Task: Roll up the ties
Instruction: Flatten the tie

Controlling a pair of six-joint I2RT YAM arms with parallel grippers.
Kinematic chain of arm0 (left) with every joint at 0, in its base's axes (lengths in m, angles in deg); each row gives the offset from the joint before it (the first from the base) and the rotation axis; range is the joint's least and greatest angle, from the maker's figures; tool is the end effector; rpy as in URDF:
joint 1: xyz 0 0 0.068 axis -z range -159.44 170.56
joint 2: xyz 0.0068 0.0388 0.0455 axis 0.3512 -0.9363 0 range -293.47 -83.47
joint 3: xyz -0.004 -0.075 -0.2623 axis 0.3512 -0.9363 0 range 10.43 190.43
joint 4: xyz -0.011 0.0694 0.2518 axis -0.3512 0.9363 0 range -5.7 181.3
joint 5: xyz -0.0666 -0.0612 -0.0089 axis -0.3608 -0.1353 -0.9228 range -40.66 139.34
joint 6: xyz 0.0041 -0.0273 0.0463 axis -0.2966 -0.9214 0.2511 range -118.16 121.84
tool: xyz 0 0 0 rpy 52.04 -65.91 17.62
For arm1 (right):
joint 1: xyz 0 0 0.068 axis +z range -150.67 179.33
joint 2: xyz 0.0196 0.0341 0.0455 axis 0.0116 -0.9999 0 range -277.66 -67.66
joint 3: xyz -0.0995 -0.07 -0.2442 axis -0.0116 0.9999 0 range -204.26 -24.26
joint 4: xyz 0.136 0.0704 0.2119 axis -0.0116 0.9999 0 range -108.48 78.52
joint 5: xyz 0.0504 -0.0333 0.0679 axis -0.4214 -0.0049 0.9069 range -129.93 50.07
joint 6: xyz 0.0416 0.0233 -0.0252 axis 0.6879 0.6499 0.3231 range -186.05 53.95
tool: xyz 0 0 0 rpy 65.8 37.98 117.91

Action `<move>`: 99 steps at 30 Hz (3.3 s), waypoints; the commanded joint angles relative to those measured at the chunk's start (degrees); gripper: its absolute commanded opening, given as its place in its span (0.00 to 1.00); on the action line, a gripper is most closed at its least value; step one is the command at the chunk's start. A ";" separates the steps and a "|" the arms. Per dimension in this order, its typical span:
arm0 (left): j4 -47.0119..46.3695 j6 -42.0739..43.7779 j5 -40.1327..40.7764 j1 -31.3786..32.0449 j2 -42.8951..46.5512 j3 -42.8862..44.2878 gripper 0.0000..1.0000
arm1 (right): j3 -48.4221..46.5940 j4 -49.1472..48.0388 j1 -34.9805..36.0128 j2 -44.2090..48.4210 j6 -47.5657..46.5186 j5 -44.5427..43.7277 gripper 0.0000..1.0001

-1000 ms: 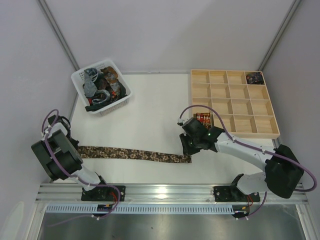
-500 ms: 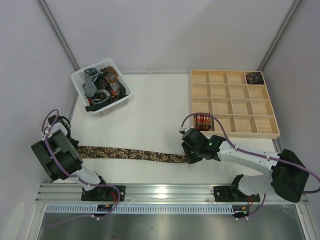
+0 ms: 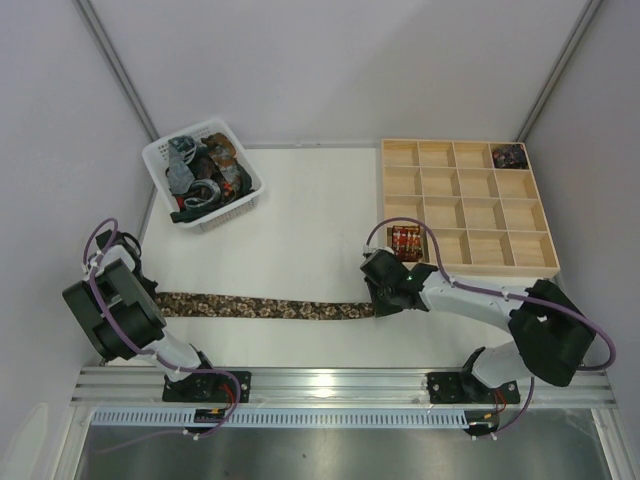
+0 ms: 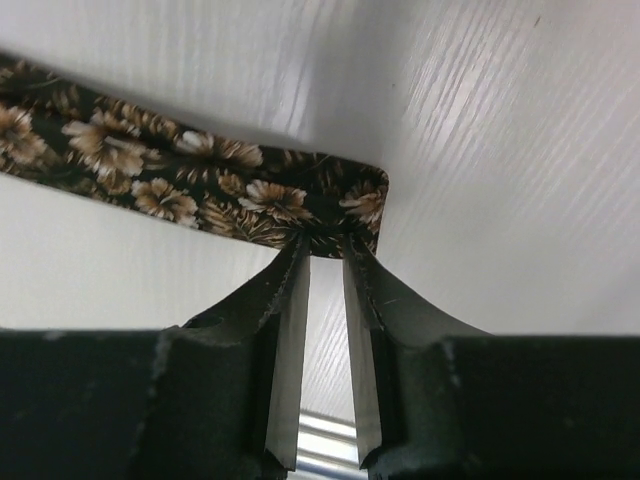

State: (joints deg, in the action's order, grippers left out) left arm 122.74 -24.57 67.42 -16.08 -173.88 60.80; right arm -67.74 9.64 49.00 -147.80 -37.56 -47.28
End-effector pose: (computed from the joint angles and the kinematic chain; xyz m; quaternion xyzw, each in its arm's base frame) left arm 0.2097 0.1698 0.1603 -0.5272 0.8293 0.1645 0.0847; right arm 0.1677 0.1903 0.1766 -0.1652 0.9599 0.0888 0.2086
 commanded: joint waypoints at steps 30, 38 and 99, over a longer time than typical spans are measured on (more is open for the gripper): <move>-1.35 1.01 2.30 -0.10 -0.73 -1.33 0.01 | -6.62 -1.04 0.61 -4.22 -3.27 -2.92 0.38; -1.87 1.36 2.57 -0.10 -1.17 -1.59 0.00 | -8.02 1.14 -3.35 -16.10 3.75 -10.04 0.36; 4.01 -1.53 -14.21 1.39 17.99 -1.68 0.93 | -16.11 -6.84 10.54 -19.17 -48.10 13.69 1.00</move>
State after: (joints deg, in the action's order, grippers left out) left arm 125.91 -24.20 56.14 -15.80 -158.38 57.39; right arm -82.34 5.81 59.78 -165.52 -85.21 -31.44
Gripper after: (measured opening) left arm 0.928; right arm 0.995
